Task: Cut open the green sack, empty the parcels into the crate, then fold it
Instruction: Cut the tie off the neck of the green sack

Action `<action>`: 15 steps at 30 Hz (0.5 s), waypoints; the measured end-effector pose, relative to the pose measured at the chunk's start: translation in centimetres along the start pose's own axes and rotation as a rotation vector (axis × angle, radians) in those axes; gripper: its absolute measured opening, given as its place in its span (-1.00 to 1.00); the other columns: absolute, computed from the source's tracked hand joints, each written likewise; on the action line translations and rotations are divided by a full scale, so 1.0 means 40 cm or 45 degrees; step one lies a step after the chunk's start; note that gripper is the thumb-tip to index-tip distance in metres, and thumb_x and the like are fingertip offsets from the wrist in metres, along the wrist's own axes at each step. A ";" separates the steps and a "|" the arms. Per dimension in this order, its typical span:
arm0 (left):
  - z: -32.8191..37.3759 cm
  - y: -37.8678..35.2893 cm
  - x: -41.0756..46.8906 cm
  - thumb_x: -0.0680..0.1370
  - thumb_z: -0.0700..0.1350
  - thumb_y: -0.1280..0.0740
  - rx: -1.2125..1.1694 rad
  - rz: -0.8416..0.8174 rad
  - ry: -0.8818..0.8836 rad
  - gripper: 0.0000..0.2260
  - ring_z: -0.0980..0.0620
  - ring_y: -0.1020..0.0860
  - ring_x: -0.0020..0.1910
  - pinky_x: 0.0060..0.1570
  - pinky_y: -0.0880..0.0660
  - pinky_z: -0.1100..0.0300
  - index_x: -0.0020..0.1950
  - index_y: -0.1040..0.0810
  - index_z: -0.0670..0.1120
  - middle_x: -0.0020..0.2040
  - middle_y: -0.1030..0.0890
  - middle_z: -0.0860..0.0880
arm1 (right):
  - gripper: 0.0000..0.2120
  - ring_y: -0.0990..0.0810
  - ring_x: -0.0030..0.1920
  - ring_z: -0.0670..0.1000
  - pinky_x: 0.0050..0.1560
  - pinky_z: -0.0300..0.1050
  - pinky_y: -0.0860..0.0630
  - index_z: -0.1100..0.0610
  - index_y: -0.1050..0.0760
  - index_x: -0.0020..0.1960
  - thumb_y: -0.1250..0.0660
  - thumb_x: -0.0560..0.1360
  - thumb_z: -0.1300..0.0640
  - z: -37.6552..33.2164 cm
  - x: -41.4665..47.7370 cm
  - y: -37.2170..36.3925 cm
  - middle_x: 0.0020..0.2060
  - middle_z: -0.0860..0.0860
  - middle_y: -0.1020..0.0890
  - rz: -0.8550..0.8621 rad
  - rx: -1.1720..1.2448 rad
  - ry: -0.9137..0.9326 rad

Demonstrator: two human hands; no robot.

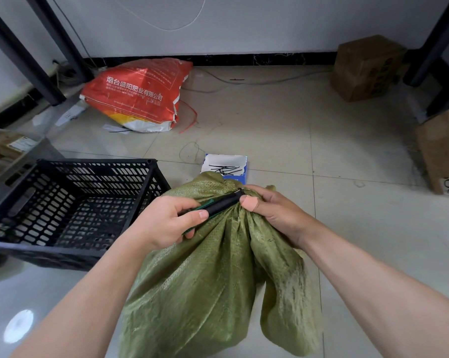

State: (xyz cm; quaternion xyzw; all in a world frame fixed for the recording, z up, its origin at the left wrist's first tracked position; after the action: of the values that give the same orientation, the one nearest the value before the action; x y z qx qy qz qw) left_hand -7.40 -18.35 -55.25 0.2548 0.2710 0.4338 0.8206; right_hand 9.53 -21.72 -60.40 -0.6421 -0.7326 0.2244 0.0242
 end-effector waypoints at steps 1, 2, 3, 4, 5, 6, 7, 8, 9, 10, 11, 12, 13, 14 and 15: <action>-0.001 -0.004 0.000 0.59 -0.07 -0.35 -0.015 0.000 0.007 -0.73 0.04 -0.48 -0.50 -0.38 -0.45 0.21 -0.28 -0.54 -0.16 -0.44 -0.57 -0.05 | -0.66 -0.67 0.05 0.08 0.19 0.00 -0.55 0.04 -0.60 0.20 -0.46 0.42 0.11 0.002 0.001 -0.002 0.09 0.11 -0.69 -0.006 0.030 0.005; -0.002 -0.006 0.000 0.59 -0.07 -0.35 -0.023 0.001 0.010 -0.73 0.05 -0.47 -0.50 -0.38 -0.44 0.21 -0.27 -0.55 -0.18 -0.44 -0.56 -0.05 | -0.69 -0.68 0.01 0.05 0.15 -0.05 -0.58 0.04 -0.61 0.16 -0.46 0.41 0.11 0.002 0.002 -0.005 0.06 0.09 -0.70 -0.011 0.050 0.011; -0.003 -0.008 0.001 0.59 -0.07 -0.35 -0.024 0.003 0.012 -0.73 0.06 -0.47 -0.50 -0.38 -0.44 0.21 -0.25 -0.56 -0.19 -0.44 -0.56 -0.04 | -0.72 -0.69 -0.04 0.02 0.09 -0.10 -0.60 0.04 -0.63 0.11 -0.43 0.40 0.10 0.001 0.003 -0.007 0.01 0.07 -0.71 -0.012 0.068 0.017; -0.003 -0.007 0.002 0.59 -0.05 -0.35 -0.018 0.006 0.011 -0.74 0.06 -0.47 -0.50 -0.37 -0.44 0.22 -0.24 -0.57 -0.18 -0.45 -0.56 -0.04 | -0.75 -0.70 -0.09 -0.01 0.03 -0.15 -0.62 0.04 -0.63 0.06 -0.39 0.38 0.11 0.000 0.004 -0.007 -0.05 0.04 -0.72 -0.010 0.090 0.023; -0.002 -0.007 0.003 0.58 -0.04 -0.36 -0.006 0.011 0.010 -0.74 0.06 -0.48 -0.51 -0.37 -0.44 0.22 -0.23 -0.58 -0.16 -0.45 -0.57 -0.03 | -0.78 -0.70 -0.15 -0.04 -0.03 -0.18 -0.62 0.06 -0.63 0.02 -0.37 0.39 0.12 -0.001 0.007 -0.008 -0.11 0.02 -0.73 -0.004 0.109 0.030; -0.001 -0.006 0.004 0.58 -0.02 -0.35 0.002 0.019 0.011 -0.74 0.05 -0.48 -0.51 -0.37 -0.44 0.22 -0.23 -0.58 -0.14 -0.45 -0.58 -0.03 | -0.81 -0.70 -0.19 -0.06 -0.07 -0.21 -0.63 0.08 -0.63 0.00 -0.35 0.41 0.13 -0.003 0.009 -0.008 -0.16 0.01 -0.73 0.007 0.111 0.037; -0.001 -0.006 0.006 0.58 0.00 -0.35 0.012 0.034 0.016 -0.73 0.04 -0.49 -0.51 -0.38 -0.45 0.20 -0.25 -0.57 -0.11 -0.45 -0.58 -0.02 | -0.84 -0.69 -0.21 -0.07 -0.09 -0.21 -0.62 0.10 -0.62 0.00 -0.33 0.45 0.14 -0.007 0.011 -0.007 -0.19 0.00 -0.73 0.029 0.083 0.046; -0.001 -0.005 0.007 0.58 0.02 -0.35 0.035 0.059 0.017 -0.72 0.05 -0.49 -0.51 -0.38 -0.48 0.17 -0.28 -0.55 -0.08 -0.45 -0.59 -0.01 | -0.87 -0.69 -0.22 -0.07 -0.08 -0.21 -0.62 0.11 -0.61 0.00 -0.32 0.49 0.14 -0.010 0.013 -0.004 -0.20 -0.01 -0.72 0.063 0.031 0.055; 0.001 -0.004 0.010 0.58 0.05 -0.33 0.079 0.095 0.005 -0.70 0.06 -0.49 -0.52 -0.36 -0.51 0.13 -0.30 -0.52 -0.05 -0.45 -0.60 0.00 | -0.88 -0.68 -0.22 -0.08 -0.08 -0.22 -0.61 0.11 -0.61 0.00 -0.31 0.53 0.14 -0.014 0.015 0.001 -0.21 -0.02 -0.72 0.102 -0.034 0.070; 0.007 -0.003 0.012 0.58 0.10 -0.31 0.154 0.136 -0.026 -0.68 0.08 -0.51 -0.51 -0.33 -0.54 0.09 -0.32 -0.48 -0.01 -0.44 -0.61 0.02 | -0.89 -0.68 -0.23 -0.10 -0.10 -0.24 -0.60 0.10 -0.61 -0.02 -0.30 0.56 0.14 -0.020 0.015 0.007 -0.22 -0.05 -0.72 0.146 -0.093 0.087; 0.016 -0.003 0.013 0.57 0.20 -0.26 0.273 0.173 -0.066 -0.66 0.09 -0.53 -0.47 -0.29 -0.56 0.06 -0.32 -0.45 0.03 -0.42 -0.62 0.03 | -0.88 -0.68 -0.25 -0.13 -0.16 -0.28 -0.59 0.10 -0.60 -0.04 -0.29 0.58 0.14 -0.026 0.015 0.012 -0.26 -0.08 -0.72 0.183 -0.134 0.107; 0.027 -0.006 0.014 0.53 0.30 -0.18 0.436 0.205 -0.105 -0.64 0.07 -0.57 -0.38 -0.24 -0.56 0.04 -0.29 -0.44 0.07 -0.38 -0.63 0.04 | -0.87 -0.67 -0.27 -0.15 -0.21 -0.31 -0.56 0.10 -0.60 -0.06 -0.28 0.59 0.15 -0.032 0.015 0.016 -0.29 -0.10 -0.71 0.210 -0.163 0.128; 0.038 -0.010 0.015 0.49 0.37 -0.10 0.618 0.239 -0.134 -0.60 0.00 -0.60 -0.28 -0.21 -0.55 0.06 -0.22 -0.45 0.08 -0.33 -0.63 0.04 | -0.86 -0.67 -0.29 -0.15 -0.24 -0.33 -0.54 0.11 -0.59 -0.07 -0.27 0.60 0.16 -0.037 0.015 0.020 -0.31 -0.10 -0.71 0.233 -0.192 0.146; 0.046 -0.015 0.017 0.48 0.41 -0.07 0.806 0.279 -0.148 -0.55 -0.07 -0.61 -0.19 -0.22 -0.52 0.08 -0.14 -0.45 0.06 -0.27 -0.62 0.04 | -0.84 -0.66 -0.29 -0.15 -0.24 -0.32 -0.54 0.11 -0.60 -0.08 -0.27 0.60 0.16 -0.042 0.015 0.023 -0.31 -0.10 -0.71 0.257 -0.225 0.159; 0.056 -0.017 0.021 0.49 0.41 -0.07 0.962 0.341 -0.169 -0.54 -0.12 -0.61 -0.14 -0.25 -0.46 0.10 -0.07 -0.45 0.04 -0.23 -0.60 0.03 | -0.83 -0.66 -0.29 -0.15 -0.22 -0.31 -0.54 0.11 -0.60 -0.09 -0.26 0.60 0.15 -0.045 0.016 0.025 -0.31 -0.10 -0.71 0.280 -0.256 0.169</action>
State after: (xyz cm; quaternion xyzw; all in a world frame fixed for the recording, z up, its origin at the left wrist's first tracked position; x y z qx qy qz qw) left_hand -5.12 -18.40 -54.25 0.5988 0.3222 0.3895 0.6212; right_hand 10.94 -20.51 -59.31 -0.7312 -0.6733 0.1086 -0.0165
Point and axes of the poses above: each hand's wrist, its own x-axis towards the middle knuckle, its own y-axis out of the back of the hand, z = x × y, the point moved 9 cm from there along x, towards the middle knuckle
